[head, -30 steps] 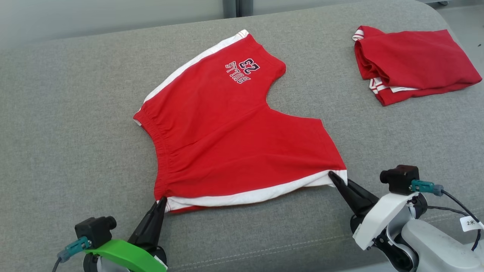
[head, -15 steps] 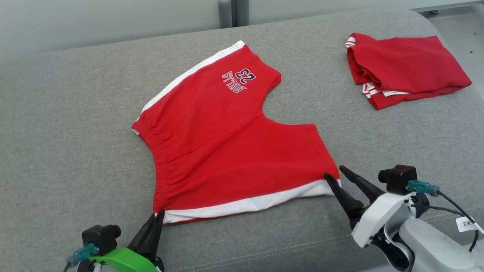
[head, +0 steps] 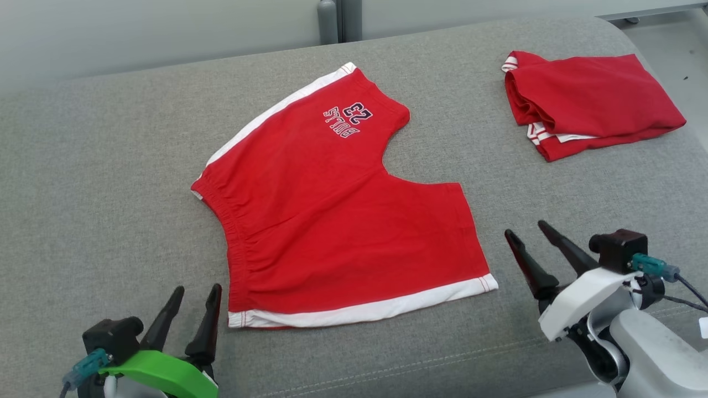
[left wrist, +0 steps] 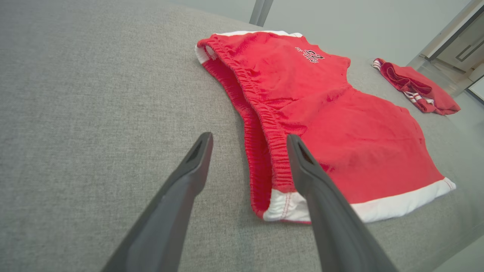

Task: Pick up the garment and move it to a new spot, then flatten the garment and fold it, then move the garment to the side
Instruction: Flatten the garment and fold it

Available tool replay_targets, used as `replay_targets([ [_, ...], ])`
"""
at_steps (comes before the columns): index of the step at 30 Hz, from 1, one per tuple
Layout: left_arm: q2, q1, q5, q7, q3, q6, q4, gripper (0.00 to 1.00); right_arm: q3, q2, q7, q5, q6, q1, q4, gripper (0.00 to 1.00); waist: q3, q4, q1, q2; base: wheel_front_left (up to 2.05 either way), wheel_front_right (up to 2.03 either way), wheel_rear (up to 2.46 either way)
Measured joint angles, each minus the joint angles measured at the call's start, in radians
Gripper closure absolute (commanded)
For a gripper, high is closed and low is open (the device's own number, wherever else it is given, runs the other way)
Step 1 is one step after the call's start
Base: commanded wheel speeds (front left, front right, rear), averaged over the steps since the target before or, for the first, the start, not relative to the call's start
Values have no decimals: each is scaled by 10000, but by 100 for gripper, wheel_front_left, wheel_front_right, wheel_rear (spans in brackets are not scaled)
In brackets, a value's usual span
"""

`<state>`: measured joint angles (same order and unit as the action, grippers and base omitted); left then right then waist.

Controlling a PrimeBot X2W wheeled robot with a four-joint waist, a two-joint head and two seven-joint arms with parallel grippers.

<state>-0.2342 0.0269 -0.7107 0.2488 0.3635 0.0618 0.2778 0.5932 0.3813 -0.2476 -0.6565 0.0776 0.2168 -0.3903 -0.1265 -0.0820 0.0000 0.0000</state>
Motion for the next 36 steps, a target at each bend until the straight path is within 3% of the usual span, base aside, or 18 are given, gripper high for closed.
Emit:
replay_targets([
  [8,247,206,650,0,-982,-573,-943,0,-1361,-167,-29,665,-1068,314,715,0,155,19,0,0,0,0,0],
  [14,585,356,1411,2,-1429,-1099,-1664,0,-1829,-606,-42,1388,-1501,433,1685,0,368,10,0,0,0,0,0],
  [36,1352,-852,2539,29,-1931,-1586,-2111,0,-2209,-1325,-59,2585,-1710,-593,2560,0,999,140,0,0,0,0,0],
])
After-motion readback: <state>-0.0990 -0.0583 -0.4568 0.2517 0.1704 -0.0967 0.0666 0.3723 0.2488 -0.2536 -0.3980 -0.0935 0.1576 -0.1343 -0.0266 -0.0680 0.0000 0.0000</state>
